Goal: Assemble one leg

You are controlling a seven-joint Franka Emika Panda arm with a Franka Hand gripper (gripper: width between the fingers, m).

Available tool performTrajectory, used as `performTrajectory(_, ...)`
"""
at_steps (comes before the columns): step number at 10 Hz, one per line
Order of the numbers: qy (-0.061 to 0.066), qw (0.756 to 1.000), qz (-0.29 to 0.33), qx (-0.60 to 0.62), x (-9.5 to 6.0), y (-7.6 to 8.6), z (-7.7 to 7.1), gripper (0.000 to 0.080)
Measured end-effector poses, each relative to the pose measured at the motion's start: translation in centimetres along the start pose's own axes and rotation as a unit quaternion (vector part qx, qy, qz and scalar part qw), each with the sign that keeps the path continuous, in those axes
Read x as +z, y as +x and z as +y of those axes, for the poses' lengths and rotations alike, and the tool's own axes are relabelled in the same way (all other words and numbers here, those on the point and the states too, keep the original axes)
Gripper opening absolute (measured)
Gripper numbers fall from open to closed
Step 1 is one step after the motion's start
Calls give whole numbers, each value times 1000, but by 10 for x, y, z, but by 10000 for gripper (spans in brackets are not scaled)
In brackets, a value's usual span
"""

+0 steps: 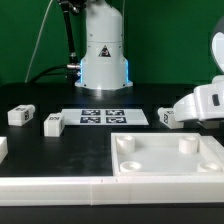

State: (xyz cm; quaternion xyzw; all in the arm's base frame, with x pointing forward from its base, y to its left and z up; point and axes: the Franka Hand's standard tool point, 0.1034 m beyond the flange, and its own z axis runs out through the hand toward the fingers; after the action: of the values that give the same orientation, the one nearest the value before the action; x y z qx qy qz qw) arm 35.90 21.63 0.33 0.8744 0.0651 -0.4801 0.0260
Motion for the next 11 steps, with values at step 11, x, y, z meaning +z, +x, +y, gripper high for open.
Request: performTrajectory(11, 24, 986, 163, -4, -69, -34, 13, 291)
